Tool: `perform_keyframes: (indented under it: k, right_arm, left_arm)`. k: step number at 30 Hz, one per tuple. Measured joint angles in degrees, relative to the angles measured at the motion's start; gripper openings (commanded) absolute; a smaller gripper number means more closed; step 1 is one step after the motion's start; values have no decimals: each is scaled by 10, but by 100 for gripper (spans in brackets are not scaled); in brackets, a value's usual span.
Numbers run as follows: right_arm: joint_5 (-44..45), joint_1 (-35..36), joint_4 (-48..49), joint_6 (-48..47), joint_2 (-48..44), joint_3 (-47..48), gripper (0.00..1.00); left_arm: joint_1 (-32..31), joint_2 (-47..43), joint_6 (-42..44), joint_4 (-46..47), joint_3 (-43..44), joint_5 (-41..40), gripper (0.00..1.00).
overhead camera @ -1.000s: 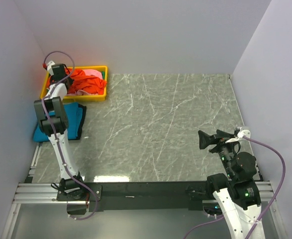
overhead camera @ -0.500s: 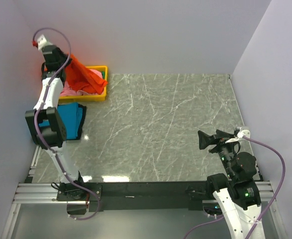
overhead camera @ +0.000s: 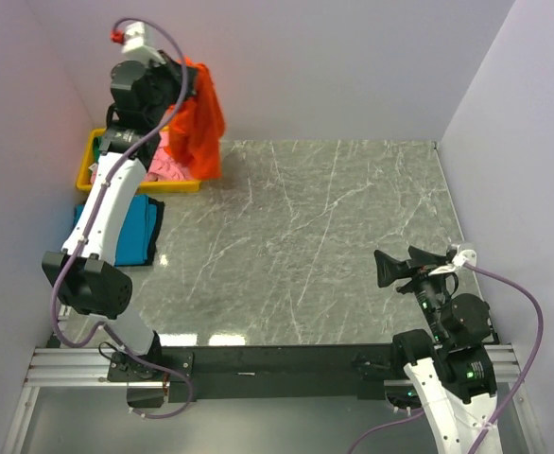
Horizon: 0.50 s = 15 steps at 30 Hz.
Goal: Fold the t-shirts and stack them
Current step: Move the tshirt to the center of the board
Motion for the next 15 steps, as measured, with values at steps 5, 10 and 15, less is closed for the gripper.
perform_keyframes:
  k: [5, 10, 15]
  right_arm:
    - [-4, 0, -5, 1, -10, 16, 98]
    - [-4, 0, -17, 3, -10, 45, 98]
    - [-4, 0, -20, 5, -14, 49, 98]
  left_arm:
    - [-95, -8, 37, -53, 41, 31, 1]
    - [-169, -21, 66, -85, 73, 56, 0]
    - [-189, -63, 65, -97, 57, 85, 0]
